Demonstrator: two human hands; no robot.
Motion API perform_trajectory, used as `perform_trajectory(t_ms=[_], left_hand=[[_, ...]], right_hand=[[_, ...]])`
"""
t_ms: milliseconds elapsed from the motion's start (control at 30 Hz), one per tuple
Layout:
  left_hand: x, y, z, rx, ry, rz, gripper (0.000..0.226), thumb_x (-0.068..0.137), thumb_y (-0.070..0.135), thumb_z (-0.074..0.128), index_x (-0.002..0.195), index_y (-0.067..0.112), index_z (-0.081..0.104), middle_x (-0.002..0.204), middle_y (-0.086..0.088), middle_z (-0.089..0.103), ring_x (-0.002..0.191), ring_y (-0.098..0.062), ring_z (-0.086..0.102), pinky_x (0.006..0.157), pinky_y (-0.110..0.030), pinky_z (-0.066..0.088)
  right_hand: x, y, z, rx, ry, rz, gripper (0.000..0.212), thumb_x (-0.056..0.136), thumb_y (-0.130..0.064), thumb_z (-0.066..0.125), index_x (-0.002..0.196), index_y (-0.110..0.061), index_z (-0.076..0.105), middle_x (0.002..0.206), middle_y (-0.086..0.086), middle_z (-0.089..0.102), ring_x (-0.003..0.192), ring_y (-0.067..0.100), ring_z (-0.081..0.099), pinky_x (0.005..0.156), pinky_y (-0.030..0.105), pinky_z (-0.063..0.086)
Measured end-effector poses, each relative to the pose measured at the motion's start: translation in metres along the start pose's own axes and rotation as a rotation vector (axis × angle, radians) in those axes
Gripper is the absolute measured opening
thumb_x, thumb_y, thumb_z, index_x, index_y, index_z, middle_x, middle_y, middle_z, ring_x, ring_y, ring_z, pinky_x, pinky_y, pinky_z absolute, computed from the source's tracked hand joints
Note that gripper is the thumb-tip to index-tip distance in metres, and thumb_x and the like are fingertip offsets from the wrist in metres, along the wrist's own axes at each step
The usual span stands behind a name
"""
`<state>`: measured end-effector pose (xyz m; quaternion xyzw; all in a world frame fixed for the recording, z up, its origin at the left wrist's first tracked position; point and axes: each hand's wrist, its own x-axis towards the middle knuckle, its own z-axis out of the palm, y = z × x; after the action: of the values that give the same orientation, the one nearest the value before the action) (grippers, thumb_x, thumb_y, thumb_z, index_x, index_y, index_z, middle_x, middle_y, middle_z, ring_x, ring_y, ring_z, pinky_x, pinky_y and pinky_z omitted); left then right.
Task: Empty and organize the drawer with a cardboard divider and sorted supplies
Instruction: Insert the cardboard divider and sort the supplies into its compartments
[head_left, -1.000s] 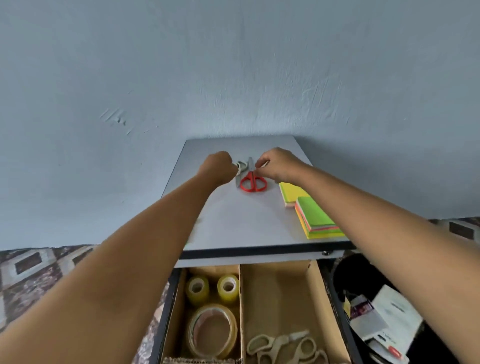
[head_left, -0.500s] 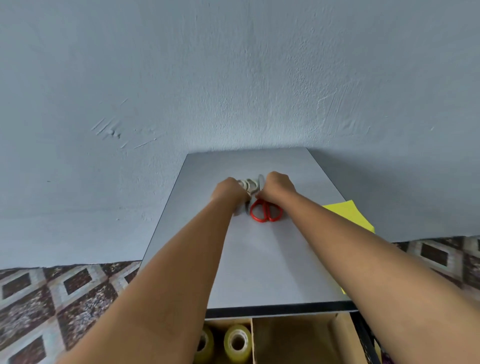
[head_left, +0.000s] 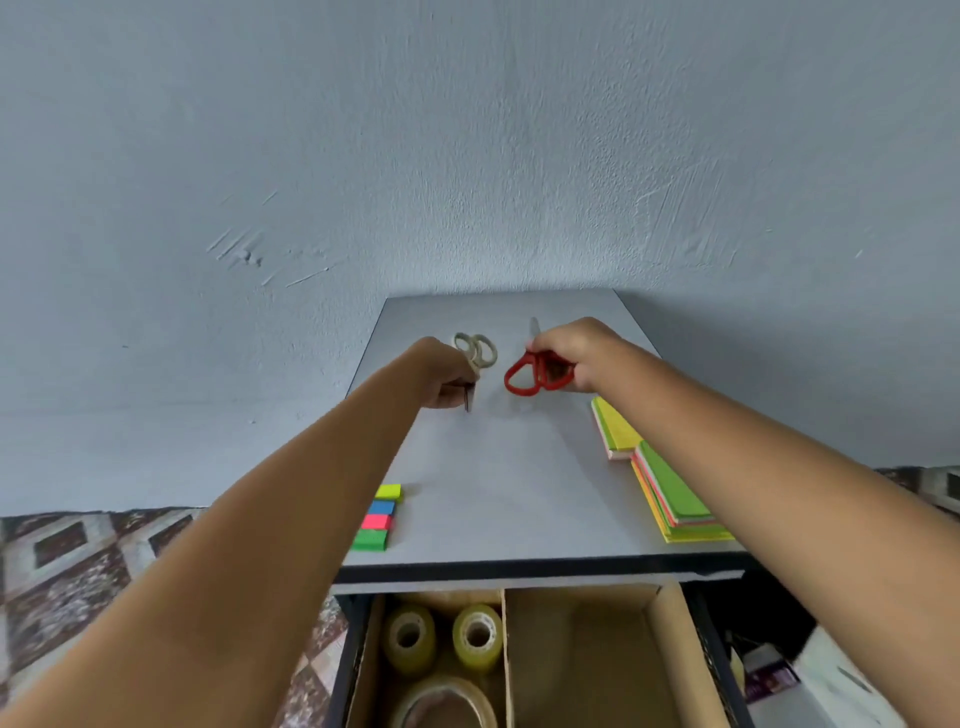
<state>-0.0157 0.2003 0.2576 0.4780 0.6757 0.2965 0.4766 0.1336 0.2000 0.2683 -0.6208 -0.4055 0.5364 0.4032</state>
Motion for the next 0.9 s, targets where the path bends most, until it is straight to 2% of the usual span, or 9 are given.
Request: perform_trajectory(t_ms=[67,133,200,367,467,600,700,800,900], left_hand=[[-0.021,0.001,-0.008,-0.089,-0.029,0.009,0.020,0.090,0.000,0.055,0.071,0.003,0.054,0.053,-0.007,0.058,0.049,-0.012,0.055,0.054,-0.019,0.045],[-0.045,0.000,-0.014,-0.177,-0.085,0.019,0.016,0.091,0.000,0.055,0.075,0.003,0.056,0.060,-0.008,0.060,0.055,-0.013,0.057,0.057,-0.019,0.048],[-0.074,-0.005,-0.017,-0.222,-0.129,0.054,0.012,0.090,0.001,0.057,0.079,0.005,0.059,0.071,-0.008,0.061,0.063,-0.013,0.059,0.057,-0.019,0.052],[-0.143,-0.033,-0.016,-0.284,-0.201,0.126,0.012,0.088,-0.001,0.058,0.082,0.009,0.060,0.077,-0.008,0.064,0.067,-0.016,0.063,0.055,-0.018,0.055],[-0.175,-0.059,-0.011,-0.229,-0.221,0.130,0.010,0.087,0.000,0.059,0.087,0.010,0.060,0.080,-0.009,0.064,0.070,-0.017,0.062,0.055,-0.018,0.054],[-0.208,-0.105,0.001,-0.031,-0.168,0.175,0.014,0.085,-0.001,0.061,0.090,0.012,0.061,0.080,-0.010,0.062,0.064,-0.013,0.056,0.049,-0.015,0.048],[-0.228,-0.138,0.004,-0.003,-0.235,0.186,0.014,0.086,-0.003,0.060,0.094,0.008,0.062,0.076,-0.008,0.063,0.062,-0.014,0.058,0.049,-0.016,0.047],[-0.235,-0.165,0.002,0.001,-0.265,0.137,0.012,0.085,0.000,0.061,0.094,0.008,0.064,0.069,-0.002,0.067,0.059,-0.012,0.062,0.053,-0.019,0.050],[-0.232,-0.185,0.000,0.031,-0.243,0.082,0.012,0.085,0.002,0.062,0.094,0.009,0.065,0.067,-0.002,0.068,0.059,-0.014,0.056,0.055,-0.023,0.044]], right_hand=[[-0.028,-0.001,-0.010,0.053,-0.037,-0.033,0.020,0.088,-0.003,0.060,0.070,-0.005,0.053,0.048,0.005,0.060,0.040,0.012,0.057,0.041,0.022,0.046],[-0.063,0.004,-0.020,0.124,-0.099,-0.048,0.021,0.089,-0.003,0.058,0.069,-0.005,0.054,0.039,0.002,0.058,0.031,0.008,0.053,0.036,0.016,0.045],[-0.102,0.013,-0.031,0.170,-0.146,-0.061,0.019,0.089,-0.001,0.058,0.070,-0.003,0.055,0.041,0.003,0.059,0.032,0.008,0.054,0.036,0.016,0.046],[-0.186,0.053,-0.062,0.112,-0.251,-0.043,0.009,0.088,-0.002,0.058,0.081,-0.003,0.064,0.052,0.003,0.065,0.040,0.008,0.059,0.040,0.017,0.049],[-0.212,0.086,-0.079,0.019,-0.330,0.008,0.010,0.088,-0.003,0.058,0.082,-0.005,0.065,0.057,0.005,0.066,0.042,0.009,0.060,0.041,0.017,0.049],[-0.226,0.130,-0.095,-0.274,-0.421,0.036,0.009,0.086,0.000,0.060,0.084,-0.004,0.069,0.058,0.004,0.067,0.047,0.008,0.061,0.044,0.018,0.049],[-0.220,0.151,-0.098,-0.569,-0.433,0.002,0.010,0.084,-0.002,0.065,0.080,-0.010,0.070,0.058,0.000,0.065,0.048,0.005,0.060,0.047,0.016,0.047],[-0.203,0.158,-0.093,-0.924,-0.441,-0.086,0.009,0.083,-0.009,0.068,0.083,-0.018,0.070,0.066,-0.003,0.066,0.056,0.007,0.059,0.050,0.017,0.046],[-0.183,0.163,-0.076,-1.248,-0.421,-0.234,0.014,0.084,-0.012,0.066,0.096,-0.018,0.071,0.079,-0.006,0.065,0.071,0.010,0.059,0.060,0.020,0.045]])
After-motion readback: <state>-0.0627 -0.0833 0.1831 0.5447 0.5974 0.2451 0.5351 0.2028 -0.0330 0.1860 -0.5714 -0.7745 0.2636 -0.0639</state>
